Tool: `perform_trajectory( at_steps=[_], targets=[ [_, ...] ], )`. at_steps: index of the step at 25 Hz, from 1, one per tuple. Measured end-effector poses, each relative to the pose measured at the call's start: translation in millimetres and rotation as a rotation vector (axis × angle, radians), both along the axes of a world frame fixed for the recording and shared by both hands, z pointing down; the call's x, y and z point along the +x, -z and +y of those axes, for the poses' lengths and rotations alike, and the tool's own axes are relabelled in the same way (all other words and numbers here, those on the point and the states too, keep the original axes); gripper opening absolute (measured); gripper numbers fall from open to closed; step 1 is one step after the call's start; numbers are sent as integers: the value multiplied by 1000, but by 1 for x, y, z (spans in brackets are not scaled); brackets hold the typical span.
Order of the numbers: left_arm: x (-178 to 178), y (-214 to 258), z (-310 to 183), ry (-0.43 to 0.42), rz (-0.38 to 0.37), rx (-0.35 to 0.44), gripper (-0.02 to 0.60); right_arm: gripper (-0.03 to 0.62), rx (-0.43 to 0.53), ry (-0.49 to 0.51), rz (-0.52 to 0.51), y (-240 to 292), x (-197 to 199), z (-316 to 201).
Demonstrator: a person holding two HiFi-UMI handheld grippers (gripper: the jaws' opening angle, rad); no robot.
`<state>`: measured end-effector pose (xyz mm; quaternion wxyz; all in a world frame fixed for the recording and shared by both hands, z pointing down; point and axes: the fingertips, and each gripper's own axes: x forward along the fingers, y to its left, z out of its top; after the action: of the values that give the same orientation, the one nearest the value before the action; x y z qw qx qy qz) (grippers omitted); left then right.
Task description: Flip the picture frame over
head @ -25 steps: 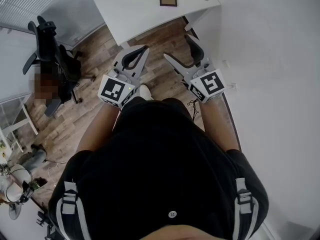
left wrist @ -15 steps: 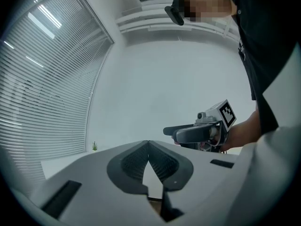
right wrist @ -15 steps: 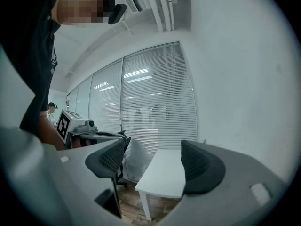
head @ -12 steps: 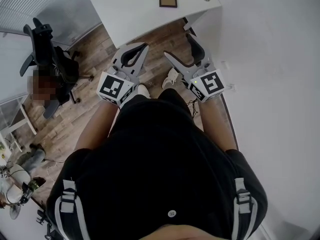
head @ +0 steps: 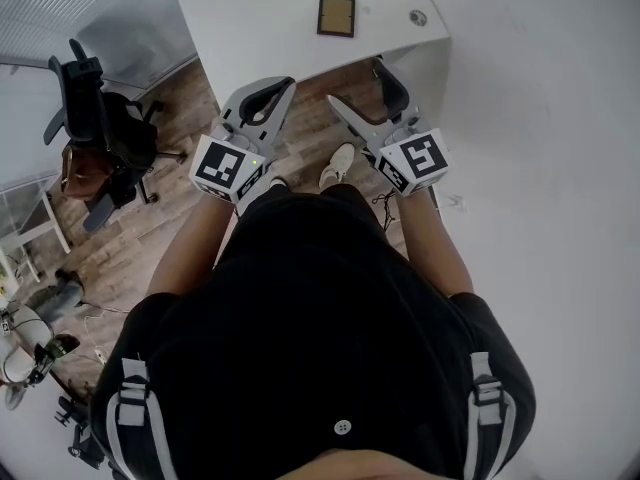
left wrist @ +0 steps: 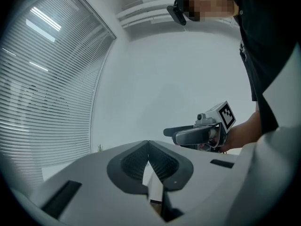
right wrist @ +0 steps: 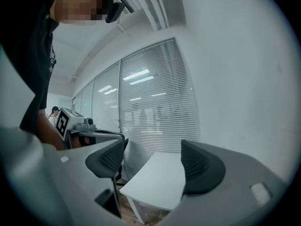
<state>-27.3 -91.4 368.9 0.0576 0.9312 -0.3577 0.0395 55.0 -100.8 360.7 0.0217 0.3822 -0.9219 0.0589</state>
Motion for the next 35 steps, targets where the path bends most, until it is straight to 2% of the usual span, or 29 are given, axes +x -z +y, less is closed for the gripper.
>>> perform_trajectory(
  at_steps=[9,17,25,35],
  targets=[
    [63,9,-61,61,-33,4,8,377,-15,56,-21,-2,66,-68],
    [100,5,-91,136,-27,-28,8,377,-37,96,-28,-18,110,-109],
    [103,-8,-115,146,-44,-44,8,377,-66,106,-38,-36,110,-142],
    [76,-19,-183,56,-38,-37,8,377,-121,20,-8,-54,84,-191]
  ],
)
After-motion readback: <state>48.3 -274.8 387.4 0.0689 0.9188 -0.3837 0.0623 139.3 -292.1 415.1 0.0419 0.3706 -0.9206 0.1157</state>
